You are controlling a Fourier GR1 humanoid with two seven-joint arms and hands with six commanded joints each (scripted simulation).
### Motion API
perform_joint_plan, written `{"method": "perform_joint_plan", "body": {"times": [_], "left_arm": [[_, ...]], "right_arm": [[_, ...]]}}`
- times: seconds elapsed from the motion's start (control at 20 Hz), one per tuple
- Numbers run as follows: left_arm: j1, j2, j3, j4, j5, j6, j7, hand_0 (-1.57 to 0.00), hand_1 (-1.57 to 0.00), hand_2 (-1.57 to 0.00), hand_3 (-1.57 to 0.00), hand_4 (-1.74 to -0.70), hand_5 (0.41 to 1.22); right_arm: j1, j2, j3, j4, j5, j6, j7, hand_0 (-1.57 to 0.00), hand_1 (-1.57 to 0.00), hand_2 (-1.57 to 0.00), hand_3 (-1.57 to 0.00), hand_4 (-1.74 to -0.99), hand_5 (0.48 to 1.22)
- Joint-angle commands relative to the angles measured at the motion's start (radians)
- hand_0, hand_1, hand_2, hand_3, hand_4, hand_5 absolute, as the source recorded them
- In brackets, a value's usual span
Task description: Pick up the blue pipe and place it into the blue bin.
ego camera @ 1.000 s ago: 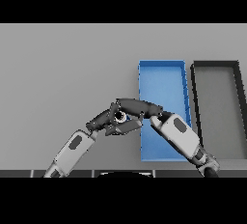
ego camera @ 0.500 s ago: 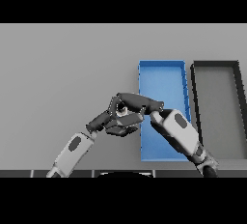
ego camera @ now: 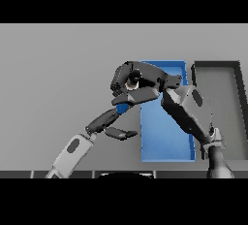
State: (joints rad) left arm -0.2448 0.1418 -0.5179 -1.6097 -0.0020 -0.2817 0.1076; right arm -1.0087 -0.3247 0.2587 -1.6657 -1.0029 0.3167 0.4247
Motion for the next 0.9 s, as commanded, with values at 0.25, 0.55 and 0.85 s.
{"method": "perform_joint_plan", "body": {"times": [0.25,0.55,0.85], "left_arm": [[0.005,0.007,-0.005,-0.003,-0.020,0.007,0.014,0.00,0.00,0.00,0.00,-0.89,0.486],[0.001,0.017,0.006,-0.004,-0.009,-0.002,0.005,0.00,0.00,0.00,0.00,-0.88,0.482],[-0.004,0.015,0.005,0.002,-0.019,0.002,0.004,0.00,0.00,0.00,0.00,-0.87,0.481]], "right_arm": [[-0.136,-0.097,-0.089,0.250,0.107,-0.123,-0.047,-1.57,-1.57,-1.57,-1.57,-1.498,1.221],[-0.038,-0.151,-0.109,0.476,0.182,-0.114,-0.058,-1.57,-1.57,-1.57,-1.57,-1.499,1.221],[0.132,-0.172,-0.062,0.523,0.248,-0.208,0.009,-1.57,-1.57,-1.57,-1.57,-1.499,1.221]]}}
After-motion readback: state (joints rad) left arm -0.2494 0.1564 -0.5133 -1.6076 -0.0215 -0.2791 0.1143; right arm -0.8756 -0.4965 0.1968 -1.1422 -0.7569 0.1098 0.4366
